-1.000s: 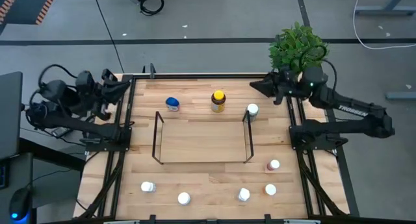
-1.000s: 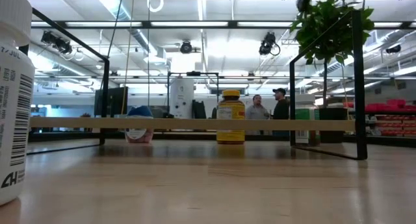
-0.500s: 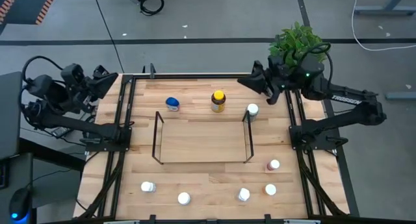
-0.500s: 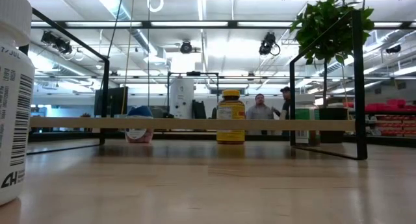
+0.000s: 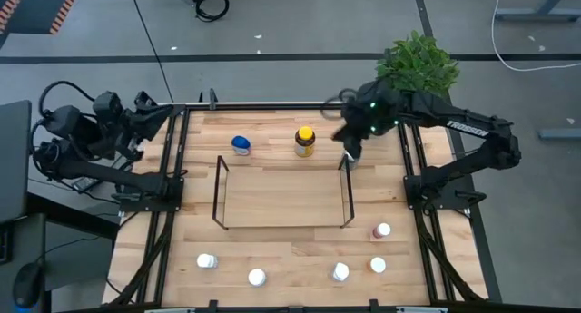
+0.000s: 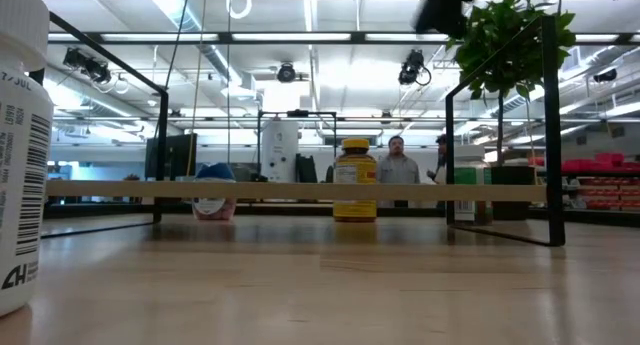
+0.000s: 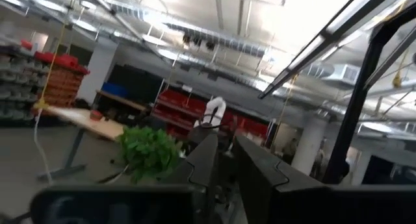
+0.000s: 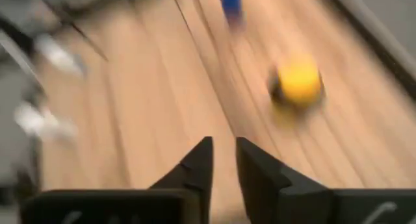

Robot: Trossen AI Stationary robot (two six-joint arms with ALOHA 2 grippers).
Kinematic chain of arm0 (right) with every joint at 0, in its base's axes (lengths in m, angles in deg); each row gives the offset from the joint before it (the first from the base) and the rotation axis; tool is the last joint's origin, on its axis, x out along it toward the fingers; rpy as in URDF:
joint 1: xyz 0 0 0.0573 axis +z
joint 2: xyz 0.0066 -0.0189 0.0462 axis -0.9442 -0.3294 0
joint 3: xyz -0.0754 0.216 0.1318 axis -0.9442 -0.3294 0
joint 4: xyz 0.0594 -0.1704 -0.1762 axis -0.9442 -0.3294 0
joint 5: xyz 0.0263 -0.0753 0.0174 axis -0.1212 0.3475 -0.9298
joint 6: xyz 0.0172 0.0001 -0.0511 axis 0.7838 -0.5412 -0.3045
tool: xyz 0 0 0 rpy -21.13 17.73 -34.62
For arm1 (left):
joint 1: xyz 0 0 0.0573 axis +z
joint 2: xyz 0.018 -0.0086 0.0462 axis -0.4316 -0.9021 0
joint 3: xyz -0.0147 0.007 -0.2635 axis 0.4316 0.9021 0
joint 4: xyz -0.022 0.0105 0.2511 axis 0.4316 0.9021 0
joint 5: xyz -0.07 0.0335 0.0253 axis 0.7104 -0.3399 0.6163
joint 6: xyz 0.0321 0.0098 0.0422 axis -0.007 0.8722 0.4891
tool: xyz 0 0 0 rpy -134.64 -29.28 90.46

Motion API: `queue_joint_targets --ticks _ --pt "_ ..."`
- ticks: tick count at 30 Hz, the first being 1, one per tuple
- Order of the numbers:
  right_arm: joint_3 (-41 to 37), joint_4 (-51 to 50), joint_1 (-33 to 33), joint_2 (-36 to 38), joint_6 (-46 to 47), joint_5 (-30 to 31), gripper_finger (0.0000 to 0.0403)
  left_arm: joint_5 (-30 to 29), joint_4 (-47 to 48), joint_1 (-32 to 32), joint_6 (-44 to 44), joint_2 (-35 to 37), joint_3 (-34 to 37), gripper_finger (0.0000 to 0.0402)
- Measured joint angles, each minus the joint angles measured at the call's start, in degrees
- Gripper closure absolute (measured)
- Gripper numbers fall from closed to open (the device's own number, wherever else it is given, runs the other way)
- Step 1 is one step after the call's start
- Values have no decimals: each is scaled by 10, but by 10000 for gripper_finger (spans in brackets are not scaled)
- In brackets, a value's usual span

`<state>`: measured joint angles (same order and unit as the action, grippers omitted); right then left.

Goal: Pick and place medicine bottles onto shelf by color
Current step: Put the green medicine bottle on the shelf

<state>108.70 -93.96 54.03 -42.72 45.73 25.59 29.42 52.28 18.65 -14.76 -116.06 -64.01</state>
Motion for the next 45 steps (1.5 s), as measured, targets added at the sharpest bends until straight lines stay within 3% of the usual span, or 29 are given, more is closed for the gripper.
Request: queue_joint_targets --ticks 6,13,23,32,45 --pt "-1 -74 -3 11 -19 84 213 -18 29 0 -8 -3 0 310" --pt "-16 -148 -4 11 -163 106 128 -34 63 0 -8 -4 0 298" --pt "-151 -99 -23 11 -299 99 116 -33 95 0 3 -4 0 293" --pt "-212 25 -29 11 -298 96 113 -33 127 0 5 -4 0 263" --pt "-275 109 -63 11 -253 98 67 -33 129 0 5 -7 0 207"
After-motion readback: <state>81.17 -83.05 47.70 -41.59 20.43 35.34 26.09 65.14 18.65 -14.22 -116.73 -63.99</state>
